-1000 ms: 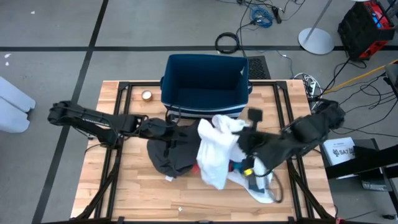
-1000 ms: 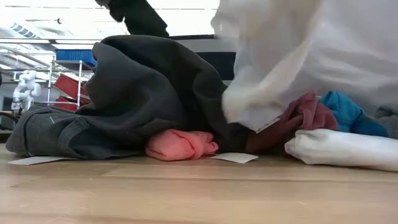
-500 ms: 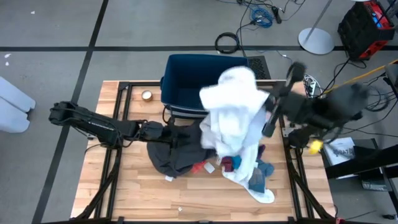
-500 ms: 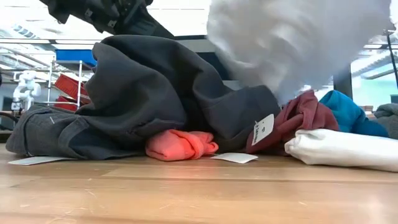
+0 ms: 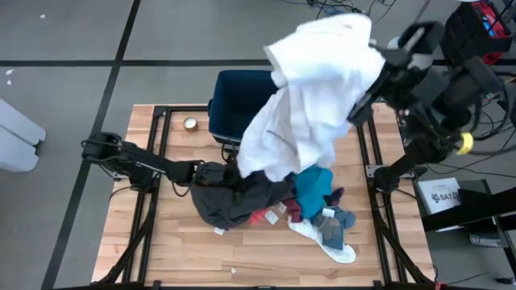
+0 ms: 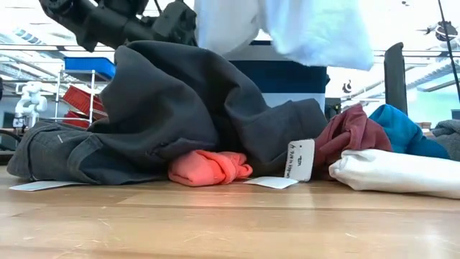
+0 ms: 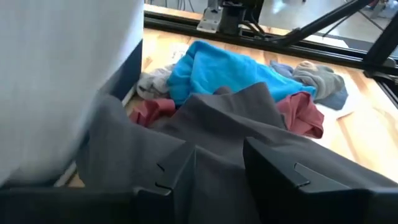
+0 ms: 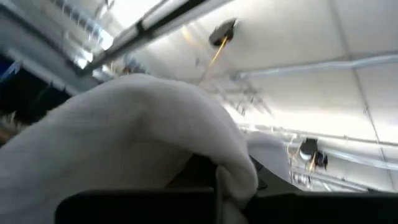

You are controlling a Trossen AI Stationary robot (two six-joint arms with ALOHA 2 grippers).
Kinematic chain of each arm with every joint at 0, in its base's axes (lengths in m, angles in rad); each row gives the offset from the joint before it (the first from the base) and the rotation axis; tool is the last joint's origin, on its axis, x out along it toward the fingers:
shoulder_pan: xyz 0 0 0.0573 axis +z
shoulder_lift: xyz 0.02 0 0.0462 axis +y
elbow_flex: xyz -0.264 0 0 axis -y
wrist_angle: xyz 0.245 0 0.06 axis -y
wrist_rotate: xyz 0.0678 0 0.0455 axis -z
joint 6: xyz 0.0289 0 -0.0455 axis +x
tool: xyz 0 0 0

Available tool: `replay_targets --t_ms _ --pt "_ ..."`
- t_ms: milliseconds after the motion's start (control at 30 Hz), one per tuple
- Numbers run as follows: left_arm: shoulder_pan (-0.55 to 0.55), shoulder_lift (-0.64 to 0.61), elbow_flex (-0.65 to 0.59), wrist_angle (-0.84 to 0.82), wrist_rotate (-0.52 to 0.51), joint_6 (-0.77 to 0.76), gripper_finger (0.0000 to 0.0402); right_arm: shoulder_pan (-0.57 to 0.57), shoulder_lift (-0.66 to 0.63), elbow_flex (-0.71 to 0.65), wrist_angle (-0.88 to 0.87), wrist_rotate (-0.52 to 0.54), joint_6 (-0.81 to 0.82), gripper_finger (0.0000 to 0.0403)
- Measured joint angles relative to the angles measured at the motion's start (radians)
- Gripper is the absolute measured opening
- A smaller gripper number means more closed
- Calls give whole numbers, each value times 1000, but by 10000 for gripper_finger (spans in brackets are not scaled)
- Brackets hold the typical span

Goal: Sort clothes
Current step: Put the white shirt into the blue bin

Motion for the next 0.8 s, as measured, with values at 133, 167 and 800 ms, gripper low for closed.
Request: replay_targets --t_ms 133,167,800 --pt "-18 69 0 64 0 -28 145 -150 20 0 104 -182 108 0" --pt "-23 86 1 79 0 -31 145 -188 26 0 136 -220 132 0" --pt "-63 298 2 293 4 -4 145 -719 286 25 925 -571 1045 0"
